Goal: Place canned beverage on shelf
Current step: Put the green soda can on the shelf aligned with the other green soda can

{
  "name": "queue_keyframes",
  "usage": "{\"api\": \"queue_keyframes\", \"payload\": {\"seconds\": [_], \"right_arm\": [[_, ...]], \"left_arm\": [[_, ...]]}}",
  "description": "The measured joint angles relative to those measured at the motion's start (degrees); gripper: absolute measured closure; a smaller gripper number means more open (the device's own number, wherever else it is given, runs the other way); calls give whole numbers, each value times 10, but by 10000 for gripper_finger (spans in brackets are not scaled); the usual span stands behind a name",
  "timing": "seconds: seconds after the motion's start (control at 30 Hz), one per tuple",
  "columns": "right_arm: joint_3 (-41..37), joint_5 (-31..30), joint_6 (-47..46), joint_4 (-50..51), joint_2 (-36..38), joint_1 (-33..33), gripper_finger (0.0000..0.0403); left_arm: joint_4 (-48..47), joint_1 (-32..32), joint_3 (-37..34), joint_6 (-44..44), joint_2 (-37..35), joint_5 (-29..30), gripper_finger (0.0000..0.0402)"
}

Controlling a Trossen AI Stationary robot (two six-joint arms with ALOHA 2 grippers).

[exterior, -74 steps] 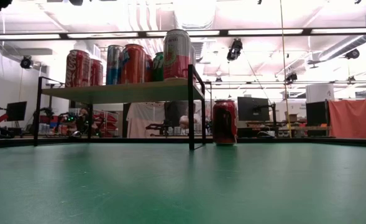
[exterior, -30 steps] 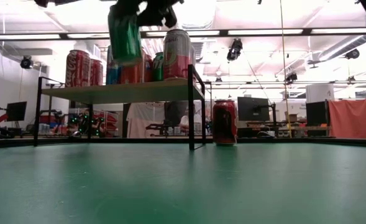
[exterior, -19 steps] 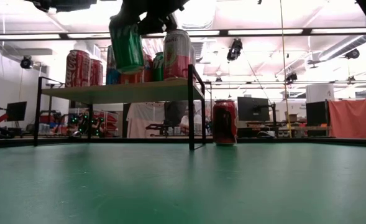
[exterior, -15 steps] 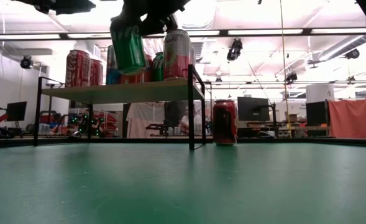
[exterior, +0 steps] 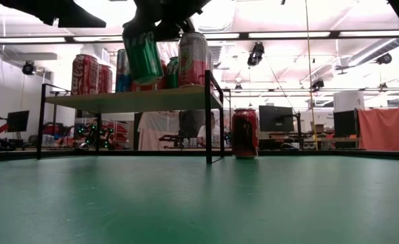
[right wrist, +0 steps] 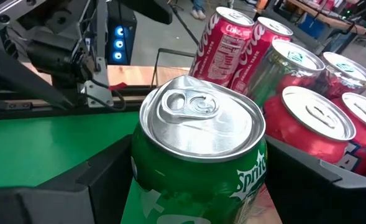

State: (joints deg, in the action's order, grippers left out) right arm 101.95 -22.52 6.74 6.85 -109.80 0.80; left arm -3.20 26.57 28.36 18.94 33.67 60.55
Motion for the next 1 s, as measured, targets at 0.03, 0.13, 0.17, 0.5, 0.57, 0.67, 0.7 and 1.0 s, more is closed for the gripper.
{"api": "queue_keyframes", "payload": {"seconds": [0.03,0.13,0.17,0.5,0.57,0.67,0.7,1.0], "right_arm": [[0,0,0,0,0,0,110],[0,0,2,-14,-2,0,110],[0,0,4,-22,-4,0,110],[0,2,29,-75,-17,0,110],[0,2,33,-70,-17,1,110],[0,1,33,-66,-17,1,110],[0,0,33,-66,-17,2,110],[0,0,31,-45,-19,6,110]], "left_arm": [[0,0,0,0,0,0,15],[1,0,0,-1,0,0,15],[1,0,0,-2,0,0,15],[6,0,7,-1,-3,4,15],[6,0,6,-1,-2,4,15],[3,0,4,0,0,4,15],[4,0,4,0,0,4,15],[6,0,3,0,0,4,15]]}}
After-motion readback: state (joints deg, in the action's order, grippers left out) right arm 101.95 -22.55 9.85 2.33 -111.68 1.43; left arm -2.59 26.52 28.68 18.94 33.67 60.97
